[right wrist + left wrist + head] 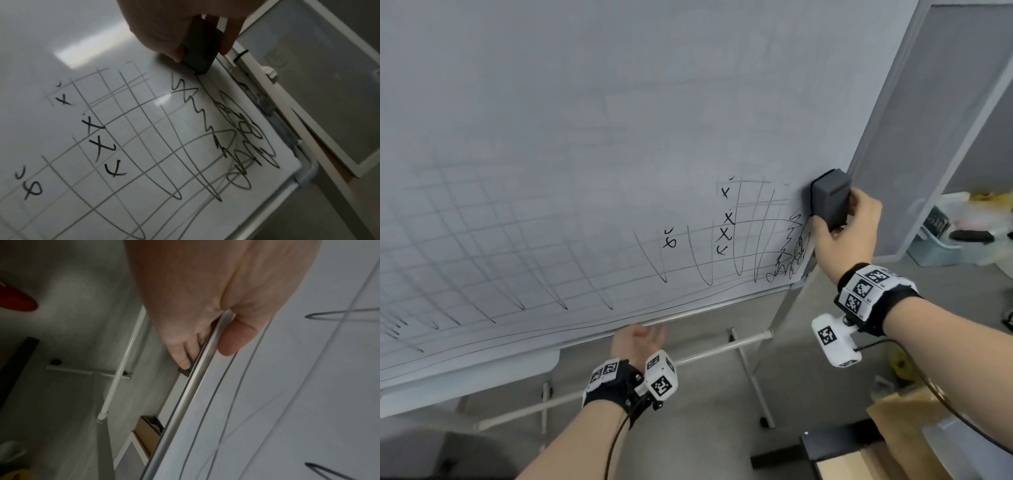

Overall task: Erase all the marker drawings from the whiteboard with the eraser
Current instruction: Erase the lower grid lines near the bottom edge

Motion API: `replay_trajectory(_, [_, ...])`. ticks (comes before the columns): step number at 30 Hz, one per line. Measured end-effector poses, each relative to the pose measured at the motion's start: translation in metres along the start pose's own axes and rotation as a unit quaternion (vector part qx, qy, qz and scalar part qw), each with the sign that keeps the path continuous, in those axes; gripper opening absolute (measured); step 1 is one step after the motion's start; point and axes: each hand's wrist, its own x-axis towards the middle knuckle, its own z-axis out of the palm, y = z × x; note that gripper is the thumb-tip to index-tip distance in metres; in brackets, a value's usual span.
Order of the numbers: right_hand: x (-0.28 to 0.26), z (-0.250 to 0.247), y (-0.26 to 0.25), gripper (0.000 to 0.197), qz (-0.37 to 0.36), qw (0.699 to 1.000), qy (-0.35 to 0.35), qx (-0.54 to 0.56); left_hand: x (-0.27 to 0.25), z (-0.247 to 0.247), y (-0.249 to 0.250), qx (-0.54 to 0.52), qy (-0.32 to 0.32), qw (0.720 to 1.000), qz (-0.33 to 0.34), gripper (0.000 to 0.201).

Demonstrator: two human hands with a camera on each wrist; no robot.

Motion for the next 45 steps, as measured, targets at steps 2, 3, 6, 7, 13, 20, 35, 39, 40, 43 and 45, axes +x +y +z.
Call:
replay_trajectory(2, [0.011, 0.004, -0.003, 0.054, -0.037, 0.999, 0.003, -0.008, 0.011, -0.001, -0.001, -0.036, 0.011, 0.999, 0.003, 0.030])
replay_trajectory(3, [0.014, 0.007, -0.004, 0.053, -0.049, 0.999, 0.007, -0.015, 0.016, -0.001, -0.002, -0.039, 0.013, 0.999, 0.006, 0.035])
replay_trajectory(6, [0.005, 0.016, 0.008, 0.049, -0.040, 0.998, -0.002, -0.041, 0.026, -0.002, -0.003, -0.011, 0.032, 0.999, 0.008, 0.049])
replay_trajectory(7, [-0.003, 0.020, 0.016, 0.049, -0.032, 0.998, -0.012, -0.051, 0.029, -0.001, -0.004, -0.001, 0.032, 0.999, 0.011, 0.049])
replay_trajectory(13, [-0.074, 0.051, 0.082, 0.047, 0.083, 0.978, -0.110, -0.159, 0.039, 0.001, -0.004, 0.015, 0.027, 0.999, 0.022, 0.041])
replay_trajectory(20, [-0.076, 0.055, 0.084, 0.055, 0.208, 0.978, 0.001, 0.004, 0.040, 0.000, -0.001, 0.023, 0.012, 1.000, 0.009, 0.033])
replay_trajectory(35, [-0.141, 0.099, 0.036, 0.050, 0.055, 0.986, -0.151, 0.046, 0.045, -0.002, 0.001, 0.057, 0.047, 0.997, 0.011, 0.042])
replay_trajectory(39, [-0.084, 0.058, 0.089, 0.047, 0.231, 0.972, -0.036, 0.017, 0.038, 0.002, -0.002, 0.060, 0.047, 0.997, 0.011, 0.041])
replay_trajectory(40, [-0.075, 0.050, 0.097, 0.045, 0.249, 0.967, -0.042, 0.010, 0.037, 0.002, -0.002, 0.066, 0.054, 0.996, 0.012, 0.043])
replay_trajectory(43, [-0.074, 0.048, 0.089, 0.045, 0.251, 0.966, -0.060, 0.001, 0.037, -0.001, -0.002, 0.096, 0.064, 0.993, 0.014, 0.055])
replay_trajectory(45, [-0.090, 0.060, 0.069, 0.045, 0.247, 0.965, -0.081, 0.017, 0.036, 0.001, -0.003, 0.102, 0.054, 0.993, 0.010, 0.042])
